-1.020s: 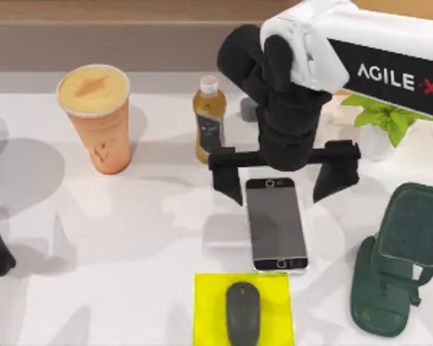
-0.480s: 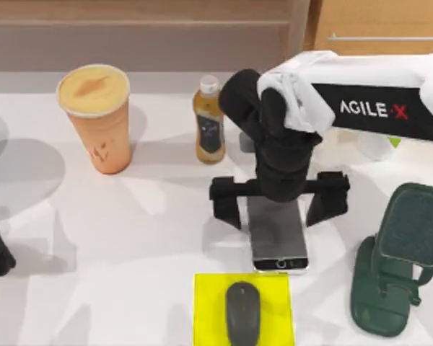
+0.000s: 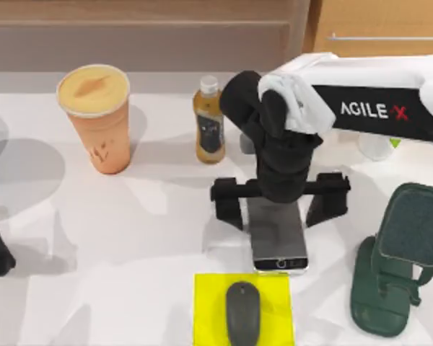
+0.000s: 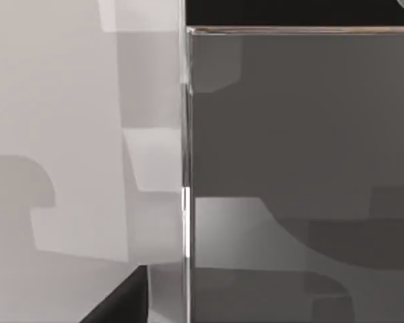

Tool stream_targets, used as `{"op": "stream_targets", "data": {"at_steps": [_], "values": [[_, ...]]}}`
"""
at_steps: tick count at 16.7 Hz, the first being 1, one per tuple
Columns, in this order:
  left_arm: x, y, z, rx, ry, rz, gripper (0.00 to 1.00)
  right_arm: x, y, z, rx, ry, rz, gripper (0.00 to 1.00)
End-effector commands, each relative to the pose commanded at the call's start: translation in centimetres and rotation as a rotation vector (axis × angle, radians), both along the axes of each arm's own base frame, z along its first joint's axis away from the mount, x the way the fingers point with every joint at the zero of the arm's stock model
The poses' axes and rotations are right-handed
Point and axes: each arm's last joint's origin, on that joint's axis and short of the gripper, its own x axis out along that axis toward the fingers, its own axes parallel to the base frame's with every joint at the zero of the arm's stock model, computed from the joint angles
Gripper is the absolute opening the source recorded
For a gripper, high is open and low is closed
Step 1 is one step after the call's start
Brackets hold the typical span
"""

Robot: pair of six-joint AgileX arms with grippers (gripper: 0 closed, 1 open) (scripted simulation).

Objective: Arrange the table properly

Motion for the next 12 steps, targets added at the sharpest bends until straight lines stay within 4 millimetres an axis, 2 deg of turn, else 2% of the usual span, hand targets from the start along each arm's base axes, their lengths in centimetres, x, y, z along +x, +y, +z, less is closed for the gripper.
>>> {"op": "stream_targets", "data": {"at_steps": [10, 12], "values": [[0.0, 0.0, 0.0, 0.0, 0.0, 0.0, 1.0, 0.0, 0.0, 0.0, 0.0, 0.0, 0.0, 0.02], [0.0, 0.0, 0.0, 0.0, 0.0, 0.0, 1.0, 0.0, 0.0, 0.0, 0.0, 0.0, 0.0, 0.0]]}}
